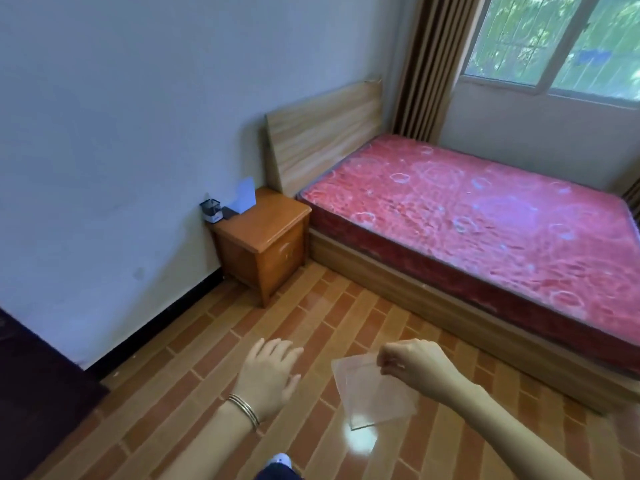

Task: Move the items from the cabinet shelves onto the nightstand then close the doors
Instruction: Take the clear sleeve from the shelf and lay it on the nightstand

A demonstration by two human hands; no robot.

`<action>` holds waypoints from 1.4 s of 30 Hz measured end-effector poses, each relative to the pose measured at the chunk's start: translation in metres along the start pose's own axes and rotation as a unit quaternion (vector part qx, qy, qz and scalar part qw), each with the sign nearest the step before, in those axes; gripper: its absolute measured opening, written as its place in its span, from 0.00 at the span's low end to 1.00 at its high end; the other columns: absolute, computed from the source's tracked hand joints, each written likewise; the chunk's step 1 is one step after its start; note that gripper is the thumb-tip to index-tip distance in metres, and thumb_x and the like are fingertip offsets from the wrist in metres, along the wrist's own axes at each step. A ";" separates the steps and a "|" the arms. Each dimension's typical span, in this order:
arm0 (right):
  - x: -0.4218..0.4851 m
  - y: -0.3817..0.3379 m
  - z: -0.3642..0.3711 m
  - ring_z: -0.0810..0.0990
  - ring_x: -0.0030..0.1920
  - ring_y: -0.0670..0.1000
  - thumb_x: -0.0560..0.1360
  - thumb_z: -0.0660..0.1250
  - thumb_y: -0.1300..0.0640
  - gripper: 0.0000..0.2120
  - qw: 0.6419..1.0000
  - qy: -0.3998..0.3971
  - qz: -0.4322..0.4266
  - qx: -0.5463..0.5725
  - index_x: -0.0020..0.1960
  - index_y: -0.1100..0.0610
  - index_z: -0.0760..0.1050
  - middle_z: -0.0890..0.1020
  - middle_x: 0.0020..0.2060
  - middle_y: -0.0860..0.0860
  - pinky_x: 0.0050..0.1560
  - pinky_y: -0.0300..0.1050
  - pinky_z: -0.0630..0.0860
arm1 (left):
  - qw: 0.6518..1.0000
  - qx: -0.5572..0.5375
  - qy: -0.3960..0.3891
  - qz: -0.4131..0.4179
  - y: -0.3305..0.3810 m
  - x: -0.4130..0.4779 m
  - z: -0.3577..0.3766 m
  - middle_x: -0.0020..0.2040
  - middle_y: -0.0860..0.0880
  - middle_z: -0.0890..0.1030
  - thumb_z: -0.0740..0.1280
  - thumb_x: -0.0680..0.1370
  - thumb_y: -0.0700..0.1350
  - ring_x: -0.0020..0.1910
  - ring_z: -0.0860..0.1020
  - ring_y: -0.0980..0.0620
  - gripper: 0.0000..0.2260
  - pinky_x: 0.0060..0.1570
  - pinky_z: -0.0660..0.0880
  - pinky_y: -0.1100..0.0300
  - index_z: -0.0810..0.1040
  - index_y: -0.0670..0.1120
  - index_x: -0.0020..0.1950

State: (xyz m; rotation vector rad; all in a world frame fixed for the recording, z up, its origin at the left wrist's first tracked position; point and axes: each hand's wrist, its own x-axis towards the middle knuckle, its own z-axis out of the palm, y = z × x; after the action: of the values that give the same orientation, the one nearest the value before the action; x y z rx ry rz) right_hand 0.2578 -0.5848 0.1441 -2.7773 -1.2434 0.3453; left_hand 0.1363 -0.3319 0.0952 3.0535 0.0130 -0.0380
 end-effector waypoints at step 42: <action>0.755 0.219 -0.101 0.79 0.48 0.44 0.74 0.65 0.52 0.04 0.988 -0.021 -0.155 0.003 0.47 0.48 0.78 0.81 0.46 0.41 0.41 0.36 0.69 | 0.975 0.013 0.018 -0.220 -0.327 0.592 0.013 0.58 0.43 0.80 0.77 0.62 0.53 0.57 0.78 0.40 0.29 0.53 0.75 0.42 0.78 0.48 0.61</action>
State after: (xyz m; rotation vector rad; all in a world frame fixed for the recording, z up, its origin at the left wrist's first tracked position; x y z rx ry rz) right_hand 0.9282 -0.1668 0.0770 -2.5245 -1.6495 0.3816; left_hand 0.7250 -0.0027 0.0384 3.0083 0.6941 -0.0109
